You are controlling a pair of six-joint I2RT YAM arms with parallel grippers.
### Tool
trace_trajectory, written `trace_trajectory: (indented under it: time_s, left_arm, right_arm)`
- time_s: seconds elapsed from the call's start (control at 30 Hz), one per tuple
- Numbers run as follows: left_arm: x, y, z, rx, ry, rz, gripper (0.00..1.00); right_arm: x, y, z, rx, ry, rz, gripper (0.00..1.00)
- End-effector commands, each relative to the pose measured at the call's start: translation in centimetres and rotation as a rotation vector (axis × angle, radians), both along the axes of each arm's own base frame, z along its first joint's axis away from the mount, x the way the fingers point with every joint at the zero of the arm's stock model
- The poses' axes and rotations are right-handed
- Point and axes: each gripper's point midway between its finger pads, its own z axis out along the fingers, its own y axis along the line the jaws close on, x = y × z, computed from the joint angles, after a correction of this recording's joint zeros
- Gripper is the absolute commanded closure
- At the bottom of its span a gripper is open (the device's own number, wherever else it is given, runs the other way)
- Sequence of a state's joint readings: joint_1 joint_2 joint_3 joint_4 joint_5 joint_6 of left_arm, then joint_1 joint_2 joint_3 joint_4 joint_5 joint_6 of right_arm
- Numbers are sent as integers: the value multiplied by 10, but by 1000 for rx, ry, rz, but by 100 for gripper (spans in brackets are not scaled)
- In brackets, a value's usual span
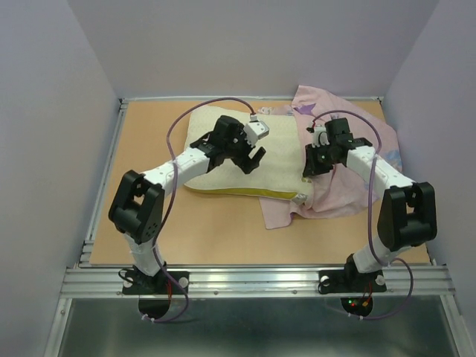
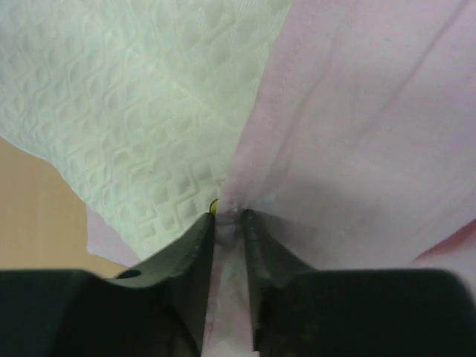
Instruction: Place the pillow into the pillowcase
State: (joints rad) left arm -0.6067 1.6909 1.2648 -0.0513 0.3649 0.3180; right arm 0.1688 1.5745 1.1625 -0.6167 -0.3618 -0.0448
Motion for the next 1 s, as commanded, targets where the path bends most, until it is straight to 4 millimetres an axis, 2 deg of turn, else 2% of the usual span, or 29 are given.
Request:
trace_trajectory:
  time_s: [0.0,0.03,0.07,0.13,0.17,0.2,0.23,0.27,0.37,0.4,0.47,0.5,0.53,0.6,0.67,0.73,0.77,0.9,0.97]
  left_arm:
    - [46,9,-13,104,-62,81,8]
    - [54,12,-32,125,-23,105,9]
    - [61,12,-33,110,-16,108,12]
    - [60,8,-44,100,16,95,17]
    - [53,2,-51,82,48,55,22]
    - [46,-1,-56,69,74,34,30]
    - [38,-7,-58,45,96,5,35]
    - [31,-9,-64,26,131,14,45]
    - [19,-15,-66,-26,188,7,60]
    - [10,-13,-74,-32,238,30,70]
    - [5,-13,-70,-62,246,39,79]
    - [-1,-11,-74,-78,277,65,93]
    - [-5,-11,-69,-97,280,67,100]
    - [-13,-12,-66,-140,304,70,100]
    - [-24,-22,-49,-237,366,64,100]
    - [-25,-35,-32,-339,388,56,100]
    - [-31,-44,-23,-410,466,58,100]
    - [-21,-79,15,-580,521,15,100]
    - [-17,-83,14,-611,561,21,100]
  right_arm:
    - [23,13,15,9,-80,25,82]
    - [22,18,14,12,-78,38,87]
    - [20,24,13,29,-72,60,95]
    - [21,34,13,38,-75,77,99]
    - [22,45,17,61,-85,97,99]
    - [26,56,25,100,-98,119,99]
    - [28,66,29,120,-105,131,99]
    - [31,75,35,157,-120,160,99]
    - [45,96,57,233,-147,179,100]
    - [45,102,64,263,-150,201,99]
    - [47,109,76,289,-169,213,99]
    - [45,112,79,300,-169,221,99]
    - [42,114,81,310,-163,220,100]
    - [40,119,79,318,-152,227,100]
    - [35,129,72,313,-139,247,99]
    - [33,134,62,312,-118,254,100]
    - [34,134,60,313,-114,244,99]
    - [23,124,60,284,-133,234,99]
    - [10,113,64,257,-166,231,100]
